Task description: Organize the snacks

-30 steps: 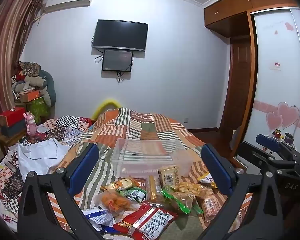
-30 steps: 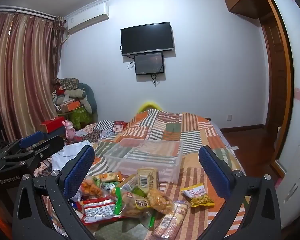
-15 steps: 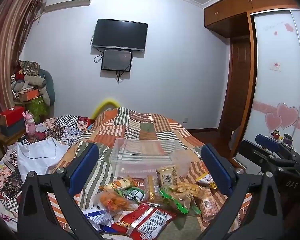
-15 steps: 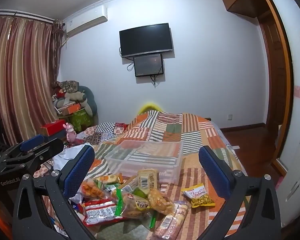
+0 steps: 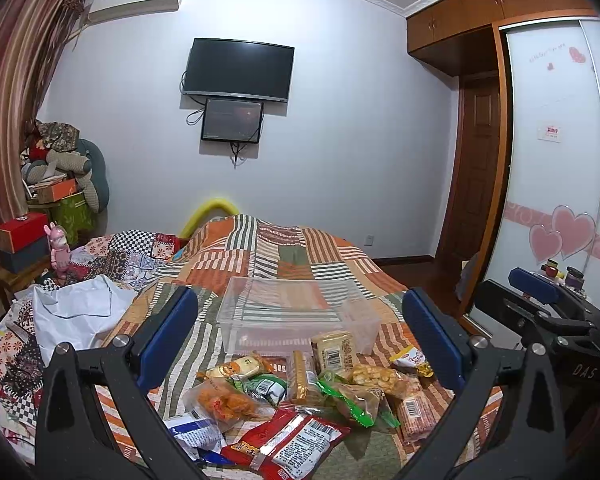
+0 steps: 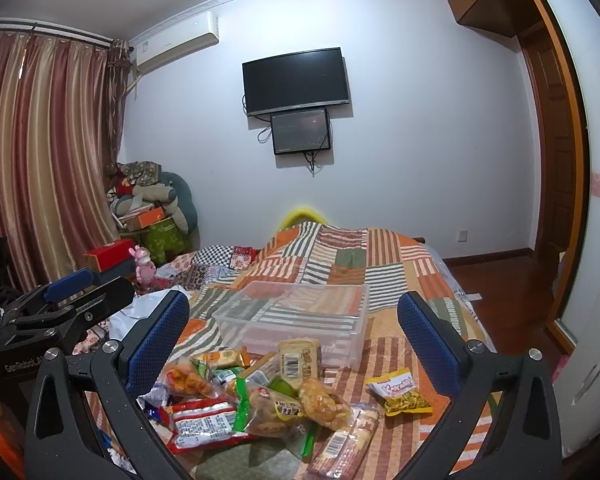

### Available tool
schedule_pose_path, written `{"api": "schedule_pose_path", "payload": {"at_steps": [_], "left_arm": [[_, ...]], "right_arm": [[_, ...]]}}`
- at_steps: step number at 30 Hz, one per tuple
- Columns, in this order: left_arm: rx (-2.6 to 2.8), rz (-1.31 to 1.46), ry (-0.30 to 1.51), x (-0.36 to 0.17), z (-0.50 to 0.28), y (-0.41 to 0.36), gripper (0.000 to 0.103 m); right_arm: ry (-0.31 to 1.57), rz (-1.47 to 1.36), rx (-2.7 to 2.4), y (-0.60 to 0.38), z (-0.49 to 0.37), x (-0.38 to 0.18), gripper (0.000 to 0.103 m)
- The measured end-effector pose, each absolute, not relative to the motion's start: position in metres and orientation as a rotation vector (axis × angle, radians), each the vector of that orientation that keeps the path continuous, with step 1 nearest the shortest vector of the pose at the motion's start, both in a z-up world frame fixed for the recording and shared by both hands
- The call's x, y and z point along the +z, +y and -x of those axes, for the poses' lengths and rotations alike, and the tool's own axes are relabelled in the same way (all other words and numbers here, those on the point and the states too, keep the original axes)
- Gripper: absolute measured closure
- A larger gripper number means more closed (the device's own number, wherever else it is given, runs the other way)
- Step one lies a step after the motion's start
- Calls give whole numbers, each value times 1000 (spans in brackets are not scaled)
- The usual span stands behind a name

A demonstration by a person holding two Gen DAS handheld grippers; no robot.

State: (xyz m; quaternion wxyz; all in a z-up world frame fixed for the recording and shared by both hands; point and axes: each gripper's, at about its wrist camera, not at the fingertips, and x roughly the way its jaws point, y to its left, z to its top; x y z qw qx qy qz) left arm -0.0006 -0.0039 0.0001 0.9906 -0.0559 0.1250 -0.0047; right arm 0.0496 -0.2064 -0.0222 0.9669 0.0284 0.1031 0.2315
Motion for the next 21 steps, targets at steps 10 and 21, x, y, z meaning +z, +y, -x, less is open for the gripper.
{"api": "schedule_pose_path", "payload": {"at_steps": [10,21], "left_arm": [[-15,115,250,0,2,-4,0],[-13,111,248,1,3,-5,0]], "right_arm": [[207,-64,469,-208,-49,-22,0],[203,-69,469,-209,-49,-21,0]]}}
